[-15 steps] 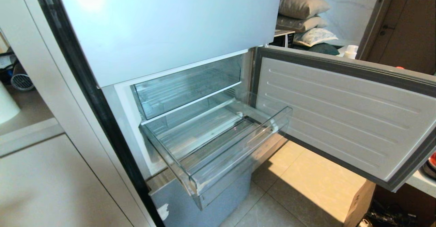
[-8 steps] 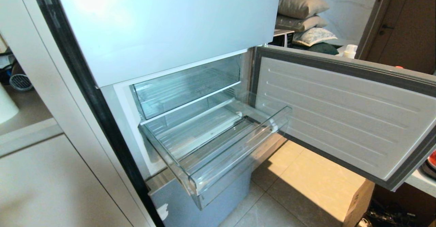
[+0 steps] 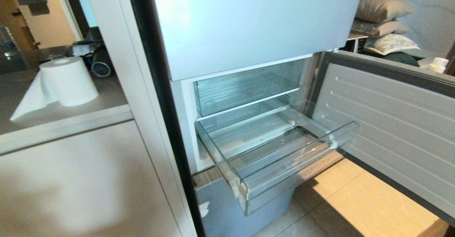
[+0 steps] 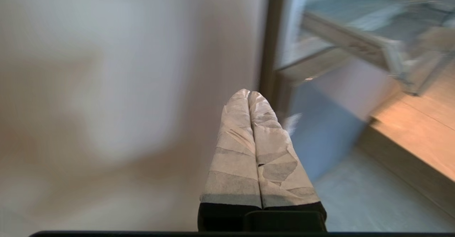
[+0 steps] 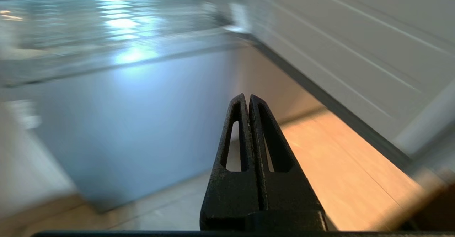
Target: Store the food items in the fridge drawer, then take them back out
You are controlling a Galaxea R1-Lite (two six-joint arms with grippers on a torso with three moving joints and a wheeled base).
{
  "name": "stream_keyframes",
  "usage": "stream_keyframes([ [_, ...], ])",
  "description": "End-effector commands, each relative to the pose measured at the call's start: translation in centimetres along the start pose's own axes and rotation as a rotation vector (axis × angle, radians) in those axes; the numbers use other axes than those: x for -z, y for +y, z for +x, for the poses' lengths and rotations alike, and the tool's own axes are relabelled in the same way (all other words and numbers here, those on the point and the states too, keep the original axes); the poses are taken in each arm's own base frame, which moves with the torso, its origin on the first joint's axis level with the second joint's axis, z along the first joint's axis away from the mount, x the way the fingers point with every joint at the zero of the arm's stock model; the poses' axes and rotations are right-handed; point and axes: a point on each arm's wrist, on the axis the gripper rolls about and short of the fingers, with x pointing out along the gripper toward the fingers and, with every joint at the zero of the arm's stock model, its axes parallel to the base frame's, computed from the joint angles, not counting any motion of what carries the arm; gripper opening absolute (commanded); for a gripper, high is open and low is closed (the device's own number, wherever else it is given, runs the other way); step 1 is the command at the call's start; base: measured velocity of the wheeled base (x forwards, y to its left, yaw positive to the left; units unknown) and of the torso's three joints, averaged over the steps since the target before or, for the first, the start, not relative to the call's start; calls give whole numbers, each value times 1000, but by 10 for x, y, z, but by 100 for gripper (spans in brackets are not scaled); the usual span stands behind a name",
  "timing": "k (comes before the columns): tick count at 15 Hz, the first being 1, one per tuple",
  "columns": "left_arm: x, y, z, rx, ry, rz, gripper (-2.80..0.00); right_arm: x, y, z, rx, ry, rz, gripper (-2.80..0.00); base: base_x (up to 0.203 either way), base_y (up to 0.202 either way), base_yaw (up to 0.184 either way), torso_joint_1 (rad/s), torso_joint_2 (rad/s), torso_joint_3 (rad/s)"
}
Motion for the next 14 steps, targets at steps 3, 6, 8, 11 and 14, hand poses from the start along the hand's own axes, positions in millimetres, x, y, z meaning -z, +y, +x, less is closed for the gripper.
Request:
stream_keyframes([
  [3, 0, 0, 0, 0, 1, 0, -280, 0, 0, 0, 13, 0, 59, -280, 1, -9, 175, 3, 2, 2],
  [6, 0, 0, 0, 0, 1, 0, -280, 0, 0, 0, 16, 0, 76, -280, 2, -8, 174, 4, 3, 2],
  [8, 0, 0, 0, 0, 1, 0, -280, -1, 0, 1, 14, 16, 75, -280, 2, -8, 159, 4, 4, 3],
  [11, 0, 0, 0, 0, 1, 0, -280, -3, -1, 14, 3, 184, 73, -280, 2, -2, 56, 2, 3, 2],
  [14, 0, 0, 0, 0, 1, 0, -280, -11, -1, 43, -33, 466, 87, -280, 0, 0, 0, 0, 0, 0],
])
